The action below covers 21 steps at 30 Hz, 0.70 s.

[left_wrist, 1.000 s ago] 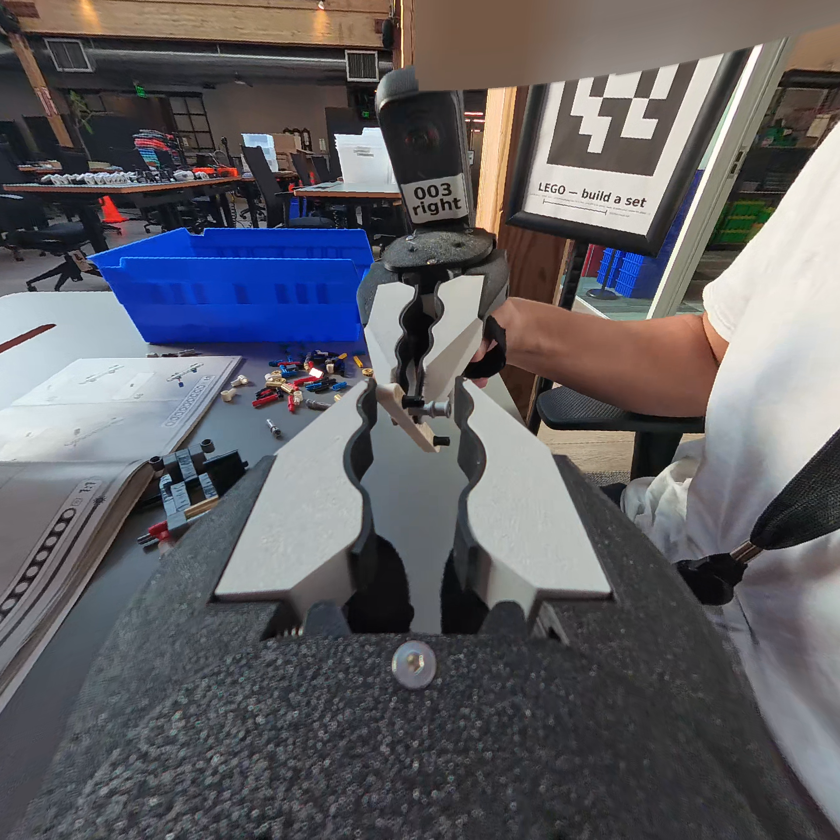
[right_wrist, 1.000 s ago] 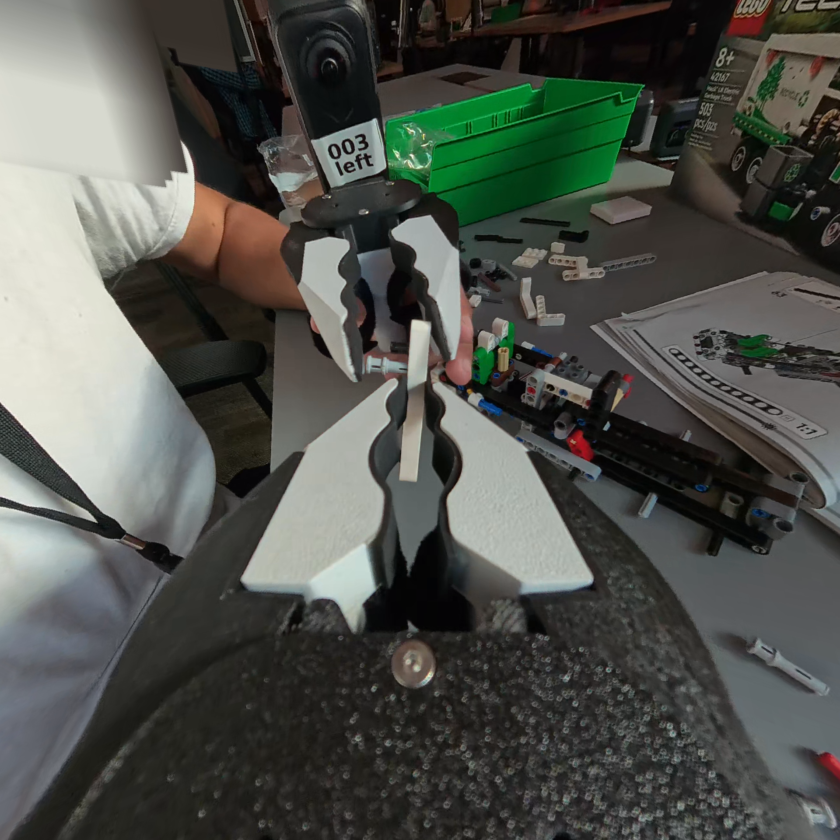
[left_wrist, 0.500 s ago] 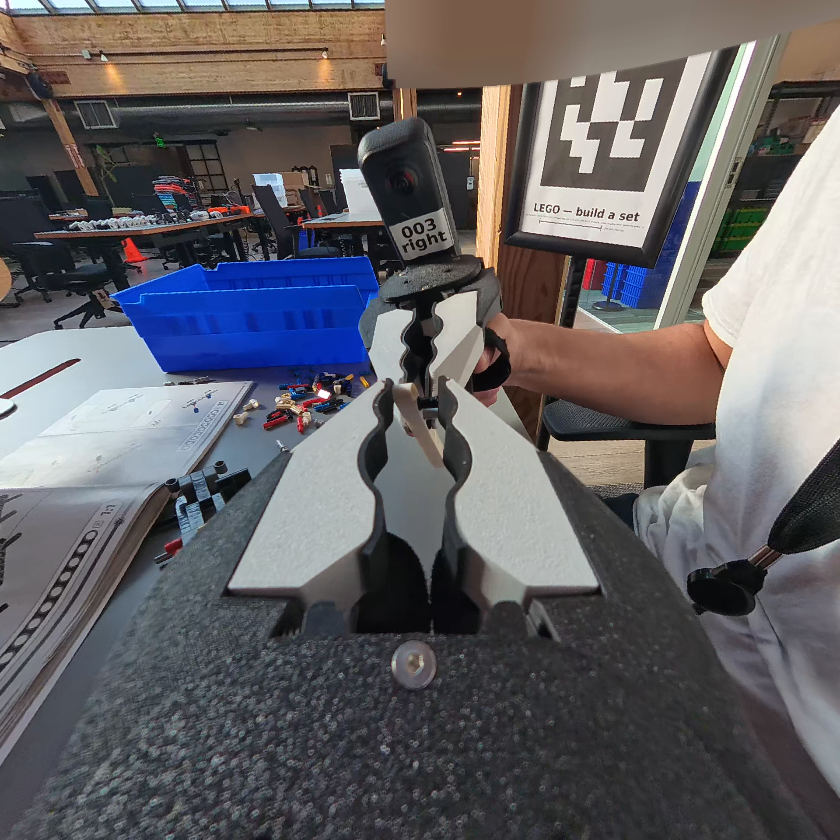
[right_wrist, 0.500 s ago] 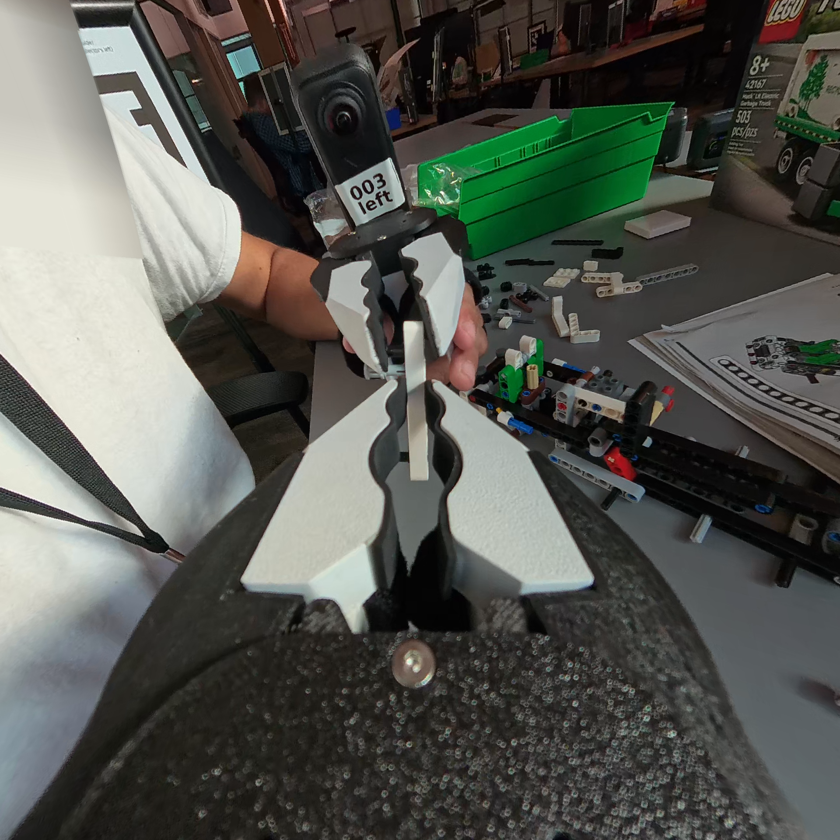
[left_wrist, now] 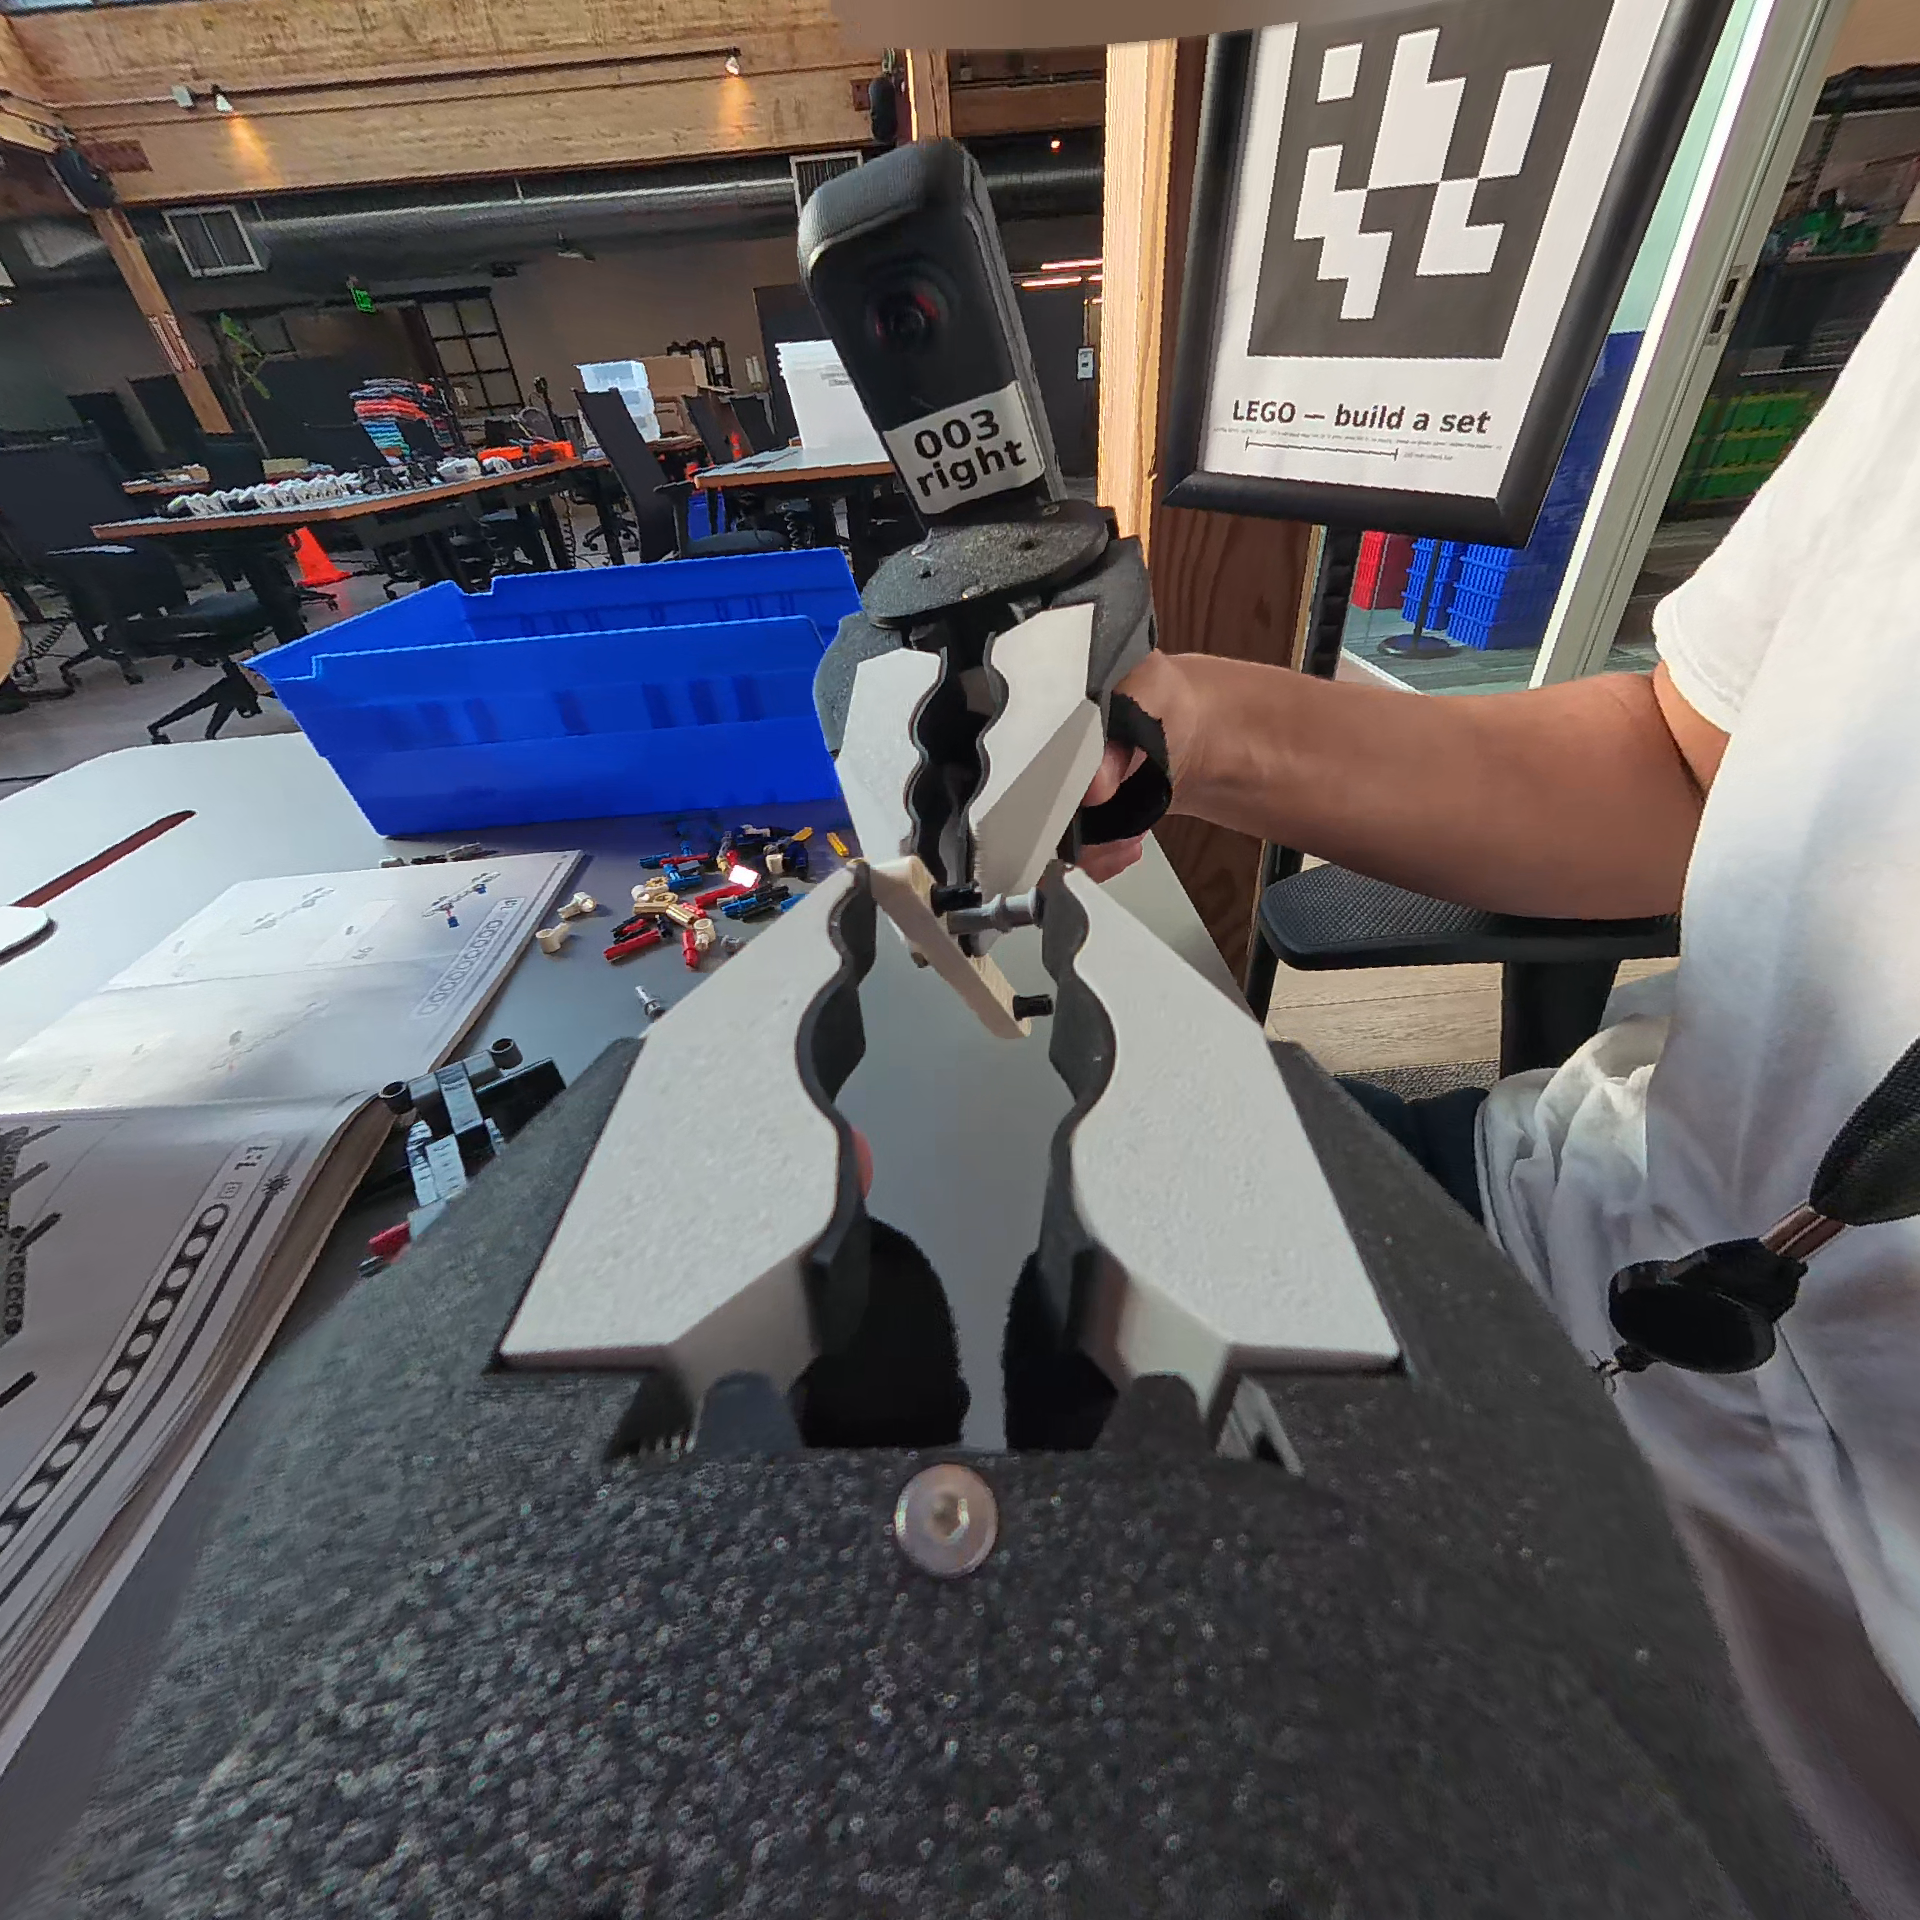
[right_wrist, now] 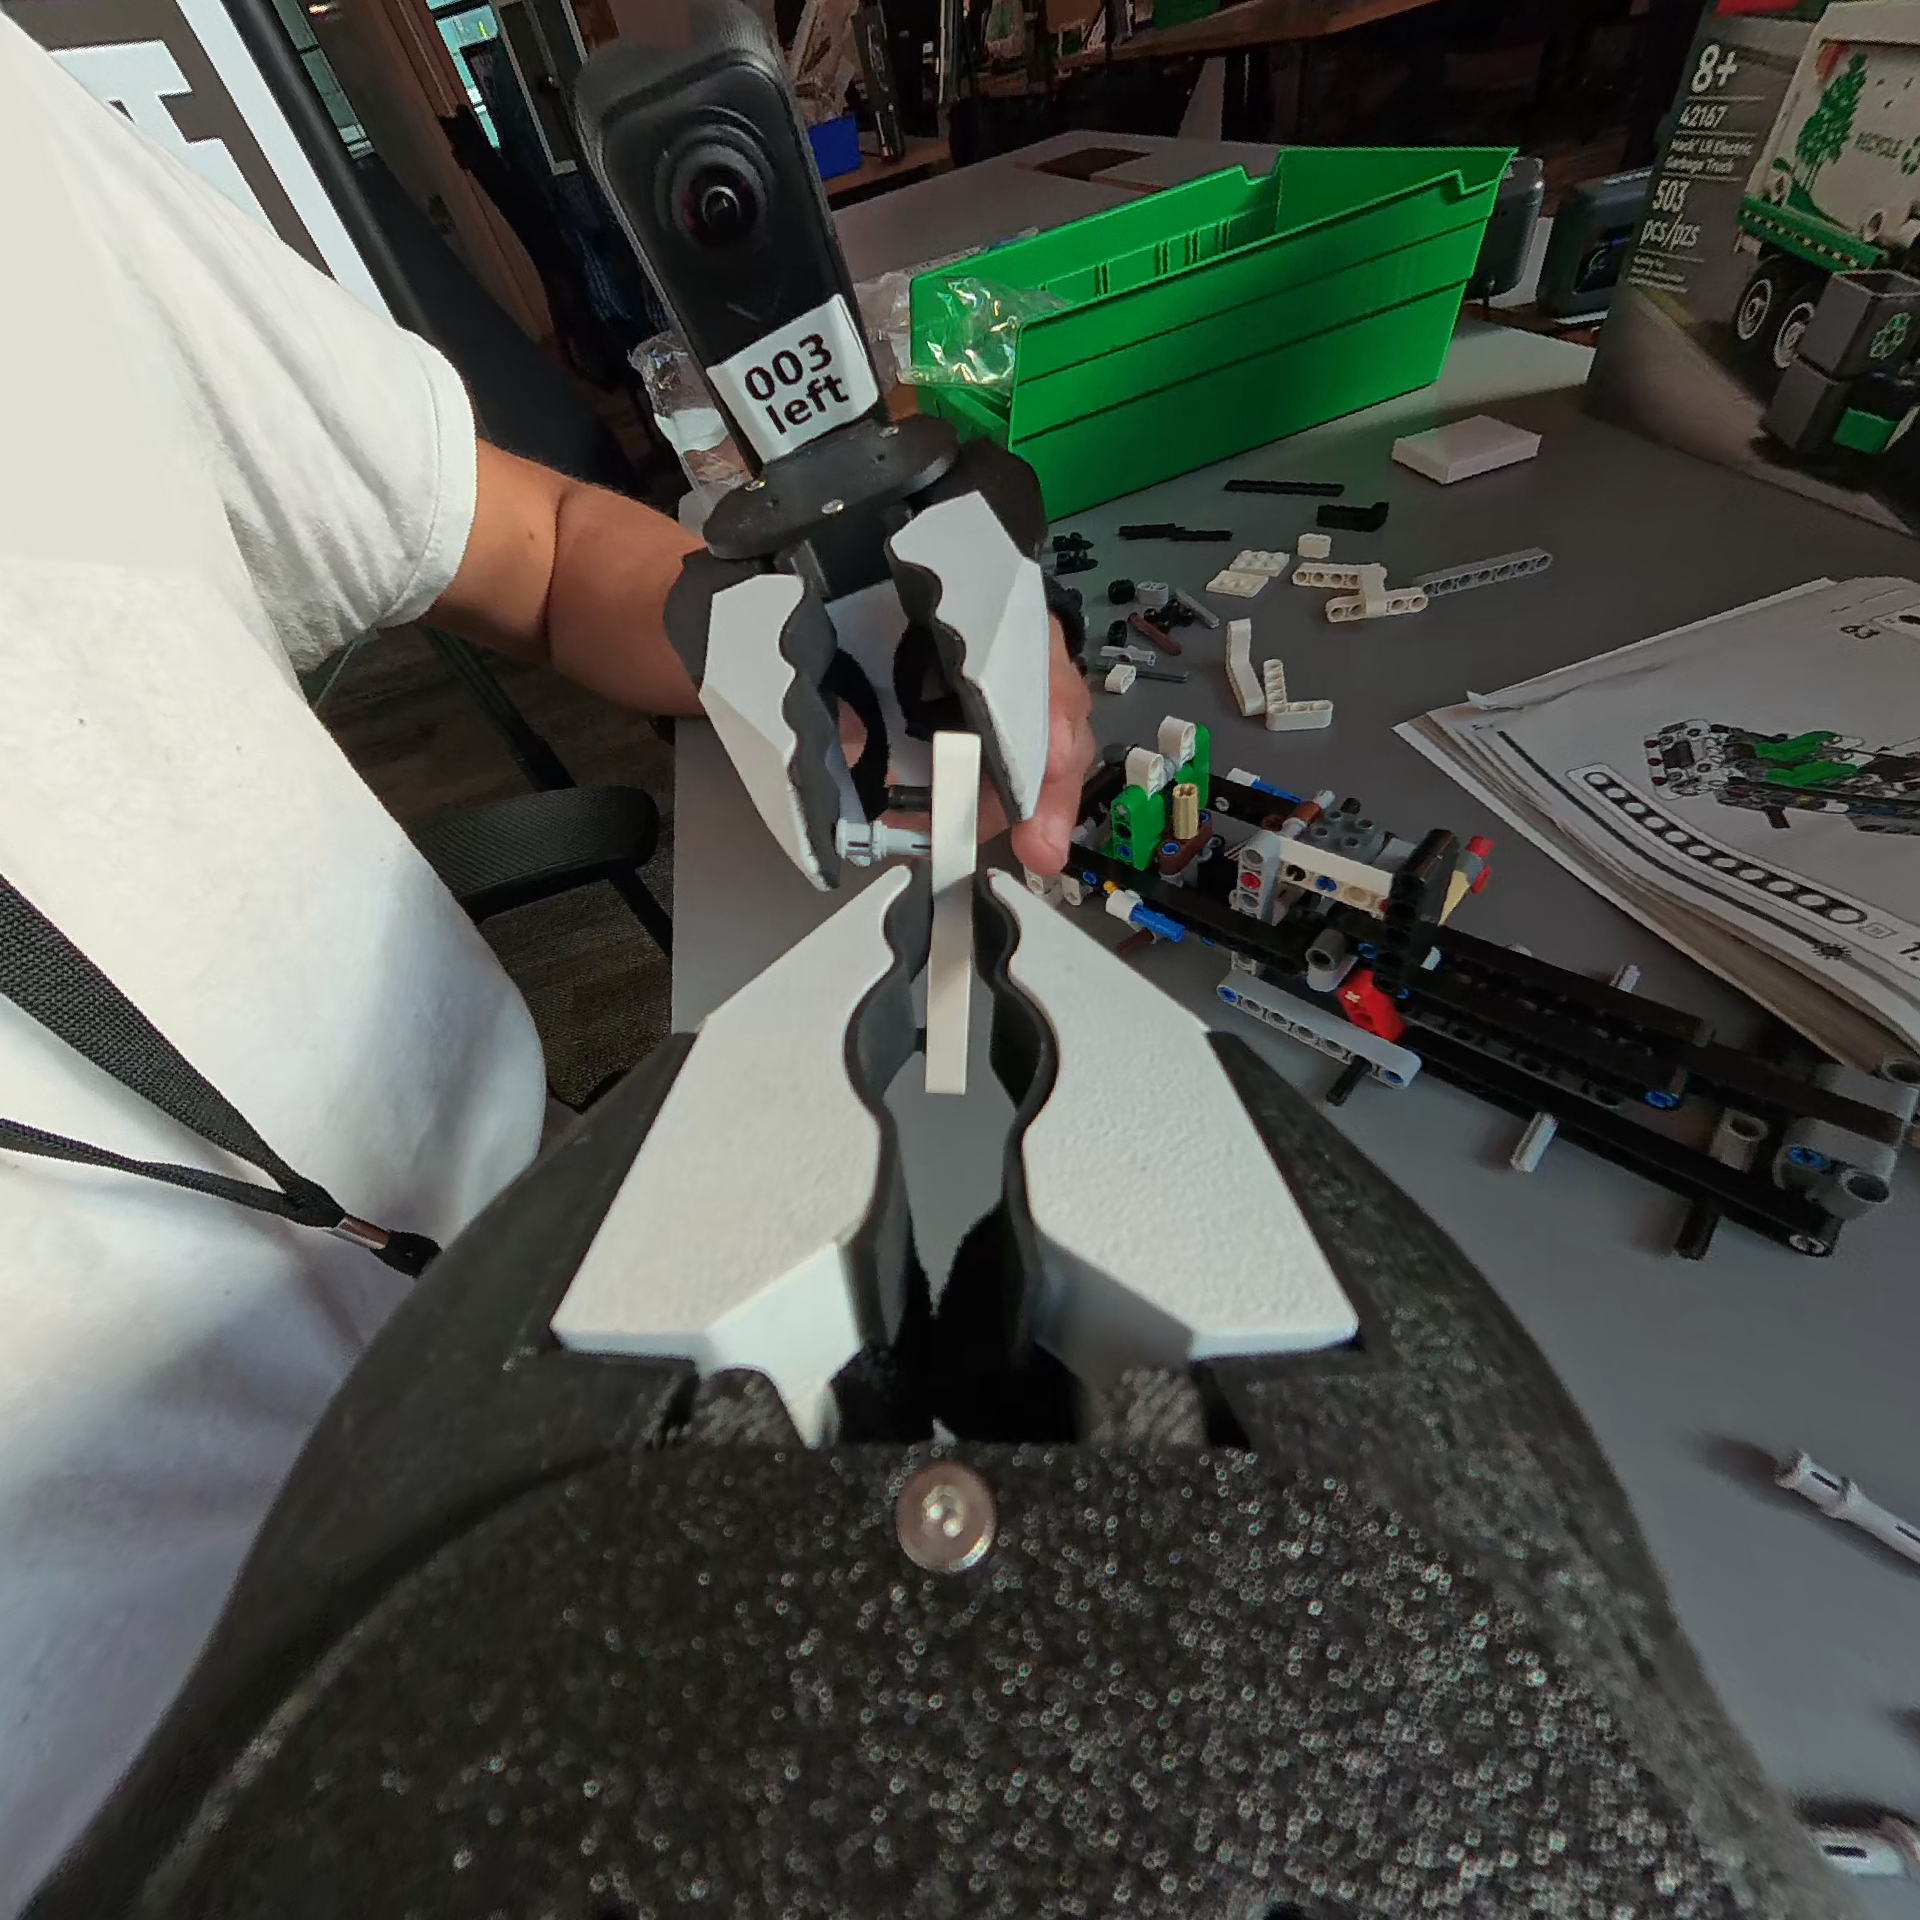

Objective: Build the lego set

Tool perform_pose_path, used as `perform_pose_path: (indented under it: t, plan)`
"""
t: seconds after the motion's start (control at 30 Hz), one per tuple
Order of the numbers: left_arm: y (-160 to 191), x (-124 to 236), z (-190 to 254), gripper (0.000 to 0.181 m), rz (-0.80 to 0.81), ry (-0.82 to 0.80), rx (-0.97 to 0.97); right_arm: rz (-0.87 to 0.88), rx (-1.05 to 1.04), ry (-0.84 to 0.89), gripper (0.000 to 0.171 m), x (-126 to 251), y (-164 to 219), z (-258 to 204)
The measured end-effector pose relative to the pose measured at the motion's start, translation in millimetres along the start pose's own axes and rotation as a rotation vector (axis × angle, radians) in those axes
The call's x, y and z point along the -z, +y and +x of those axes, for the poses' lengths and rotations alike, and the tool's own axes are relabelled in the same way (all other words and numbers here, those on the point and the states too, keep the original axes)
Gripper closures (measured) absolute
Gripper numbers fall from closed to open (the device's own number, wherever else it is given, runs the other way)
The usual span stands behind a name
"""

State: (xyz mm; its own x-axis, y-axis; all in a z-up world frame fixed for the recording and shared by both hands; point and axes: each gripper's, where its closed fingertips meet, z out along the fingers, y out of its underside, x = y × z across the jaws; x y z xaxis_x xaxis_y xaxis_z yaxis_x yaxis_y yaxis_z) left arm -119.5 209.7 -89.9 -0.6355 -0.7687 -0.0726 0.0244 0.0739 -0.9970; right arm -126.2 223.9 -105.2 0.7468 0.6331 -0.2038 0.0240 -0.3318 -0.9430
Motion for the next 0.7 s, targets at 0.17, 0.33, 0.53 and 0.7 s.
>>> perform_pose_path:
  t: [0.17,0.33,0.53,0.7]
  plan:
    - [-4.0,0.9,0.4,0.153,0.042,0.016,0.038,0.009,-0.003,0.003,0.165,-0.9,-3.3,-1.4]
    - [-8.7,1.8,1.8,0.153,0.074,0.026,0.055,0.064,-0.083,-0.061,0.165,-1.2,-7.0,-4.6]
    - [-13.9,6.1,-9.9,0.153,0.115,-0.020,0.091,0.087,-0.057,-0.060,0.141,-4.6,-5.0,-8.0]
    - [-13.0,5.0,-7.1,0.152,0.127,0.002,0.114,0.078,-0.029,-0.009,0.155,-15.9,0.9,-3.7]
